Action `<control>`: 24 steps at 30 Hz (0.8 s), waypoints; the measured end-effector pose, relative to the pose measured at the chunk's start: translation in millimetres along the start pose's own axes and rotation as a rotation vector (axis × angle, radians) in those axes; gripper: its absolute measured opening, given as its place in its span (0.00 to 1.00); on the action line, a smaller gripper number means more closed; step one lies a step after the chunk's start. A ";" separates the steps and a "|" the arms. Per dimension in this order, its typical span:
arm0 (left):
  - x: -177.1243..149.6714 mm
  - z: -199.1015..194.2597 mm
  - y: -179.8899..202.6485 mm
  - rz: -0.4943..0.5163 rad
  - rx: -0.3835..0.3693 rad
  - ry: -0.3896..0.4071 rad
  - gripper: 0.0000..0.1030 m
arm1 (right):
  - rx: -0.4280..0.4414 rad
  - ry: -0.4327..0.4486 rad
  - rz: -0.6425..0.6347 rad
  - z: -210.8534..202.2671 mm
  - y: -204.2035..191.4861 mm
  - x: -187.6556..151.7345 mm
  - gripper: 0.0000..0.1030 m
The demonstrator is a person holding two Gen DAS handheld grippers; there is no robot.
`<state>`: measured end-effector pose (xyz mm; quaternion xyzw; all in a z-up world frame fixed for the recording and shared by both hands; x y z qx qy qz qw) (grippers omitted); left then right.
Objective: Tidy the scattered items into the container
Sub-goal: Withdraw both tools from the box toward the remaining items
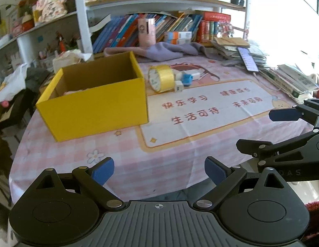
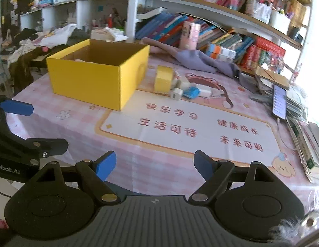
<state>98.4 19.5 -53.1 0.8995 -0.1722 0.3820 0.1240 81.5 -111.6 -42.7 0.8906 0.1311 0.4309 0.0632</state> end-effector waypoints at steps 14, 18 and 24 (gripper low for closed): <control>17.9 20.4 32.7 0.085 -0.065 -0.004 0.94 | -0.044 -0.004 0.063 5.9 34.1 -2.1 0.80; 25.0 25.7 36.9 0.090 -0.071 0.008 0.94 | -0.053 -0.005 0.061 9.8 41.2 -0.3 0.80; 31.7 33.6 37.8 0.093 -0.067 0.008 0.94 | -0.054 -0.005 0.063 16.7 47.9 3.8 0.80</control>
Point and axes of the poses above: each gripper's, at about its wrist camera, not at the fingertips, and z roughly the way its jaws point, y to its right, x to its top, the point moved 9 cm from there along z, roughly the way its jaws point, and after that the axes turned 11 degrees about -x, right-handed, at the moved point
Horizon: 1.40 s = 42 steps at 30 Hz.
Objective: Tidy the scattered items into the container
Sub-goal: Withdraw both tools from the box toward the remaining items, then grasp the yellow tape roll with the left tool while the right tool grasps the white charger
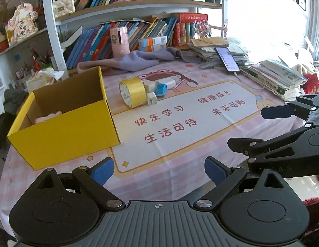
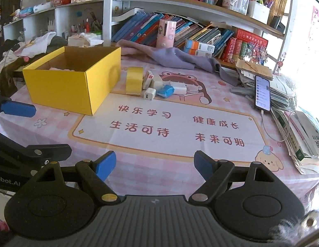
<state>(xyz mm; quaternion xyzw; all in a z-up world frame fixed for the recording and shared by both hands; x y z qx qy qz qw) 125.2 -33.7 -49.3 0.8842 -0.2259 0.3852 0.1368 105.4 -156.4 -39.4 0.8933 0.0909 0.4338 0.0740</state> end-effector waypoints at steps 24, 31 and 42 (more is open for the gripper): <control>32.0 57.1 -7.5 -0.007 -0.033 -0.006 0.93 | 0.004 -0.047 0.021 65.0 19.4 24.8 0.80; 62.0 87.9 -12.5 -0.045 -0.039 0.007 0.93 | -0.007 -0.055 0.002 92.8 41.6 45.6 0.79; 112.8 129.2 -28.3 -0.094 0.051 0.011 0.93 | 0.059 -0.046 -0.028 147.2 75.1 87.0 0.79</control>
Point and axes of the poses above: each gripper's, at about its wrist camera, not at the fingertips, and z roughly the way its jaws point, y to its right, x to its top, the point moved 9 cm from there along z, roughly the way its jaws point, and after that the axes turned 11 degrees about -x, right-handed, at the moved point
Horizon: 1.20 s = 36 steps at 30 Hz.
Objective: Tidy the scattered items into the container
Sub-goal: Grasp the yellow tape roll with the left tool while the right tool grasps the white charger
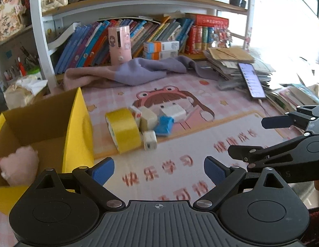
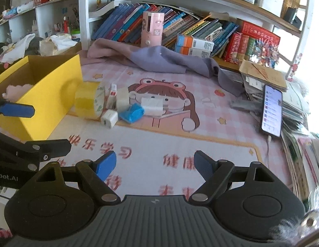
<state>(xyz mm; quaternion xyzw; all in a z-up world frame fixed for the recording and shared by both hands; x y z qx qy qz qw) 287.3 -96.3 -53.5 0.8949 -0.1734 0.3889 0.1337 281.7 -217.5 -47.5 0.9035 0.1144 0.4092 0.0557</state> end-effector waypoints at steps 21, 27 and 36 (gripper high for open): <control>48.8 86.8 -61.7 -0.174 0.304 -0.074 0.90 | 0.132 0.027 0.053 129.3 11.6 70.5 0.78; 46.0 103.7 -70.3 -0.196 0.331 -0.110 0.68 | 0.148 0.020 0.042 167.8 -1.5 80.8 0.77; 36.0 114.7 -79.3 -0.221 0.362 -0.157 0.61 | 0.166 -0.034 0.039 201.7 -17.2 73.1 0.75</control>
Point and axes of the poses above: each gripper's, at about its wrist camera, not at the fingertips, and z roughly the way its jaws point, y to its right, x to its top, the point moved 9 cm from there along z, roughly the way its jaws point, and after that the axes turned 11 degrees about -x, right-handed, at the moved point
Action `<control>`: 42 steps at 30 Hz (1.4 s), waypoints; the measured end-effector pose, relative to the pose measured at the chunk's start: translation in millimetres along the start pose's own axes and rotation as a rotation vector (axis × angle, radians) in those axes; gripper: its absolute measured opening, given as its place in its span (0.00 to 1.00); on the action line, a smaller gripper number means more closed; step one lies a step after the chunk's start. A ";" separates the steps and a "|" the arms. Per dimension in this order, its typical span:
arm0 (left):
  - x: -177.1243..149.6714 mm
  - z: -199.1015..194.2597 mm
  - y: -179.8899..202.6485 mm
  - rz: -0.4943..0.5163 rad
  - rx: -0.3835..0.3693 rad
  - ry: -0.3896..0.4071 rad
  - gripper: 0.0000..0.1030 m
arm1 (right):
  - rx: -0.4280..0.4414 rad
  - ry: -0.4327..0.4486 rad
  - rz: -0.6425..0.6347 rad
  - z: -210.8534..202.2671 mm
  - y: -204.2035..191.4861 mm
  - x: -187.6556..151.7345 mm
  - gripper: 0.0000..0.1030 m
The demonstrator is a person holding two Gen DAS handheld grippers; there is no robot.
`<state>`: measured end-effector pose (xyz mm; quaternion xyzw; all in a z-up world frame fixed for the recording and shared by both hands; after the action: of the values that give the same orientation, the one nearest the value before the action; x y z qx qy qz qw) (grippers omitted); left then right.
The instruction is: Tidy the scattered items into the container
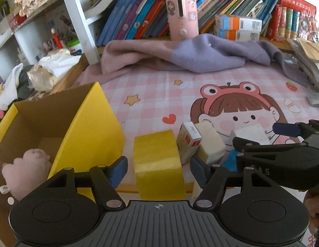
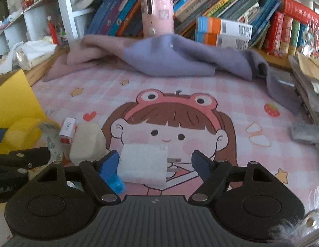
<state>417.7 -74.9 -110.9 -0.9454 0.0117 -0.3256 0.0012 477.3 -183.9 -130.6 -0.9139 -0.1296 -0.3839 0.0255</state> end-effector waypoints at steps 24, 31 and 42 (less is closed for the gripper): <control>1.3 -15.9 14.8 0.011 -0.076 0.024 0.39 | 0.027 0.029 -0.047 -15.4 7.6 -5.5 0.61; -1.8 -34.6 26.6 0.049 -0.120 0.040 0.39 | 0.050 0.042 -0.039 -46.2 9.3 -11.5 0.61; -14.3 -76.4 38.4 0.071 -0.245 0.107 0.39 | 0.008 0.075 -0.072 -99.2 14.6 -23.0 0.61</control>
<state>358.6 -112.5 -59.9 -0.9189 0.0847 -0.3713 -0.1033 396.7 -217.4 -76.3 -0.8935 -0.1628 -0.4181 0.0201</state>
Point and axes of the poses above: each gripper's, at about its wrist camera, not at the fingertips, and z roughly the way its jaws point, y to its right, x to its top, the point moved 9 cm from there along z, roughly the way its jaws point, and after that the axes turned 11 degrees about -x, right-handed, at the moved point
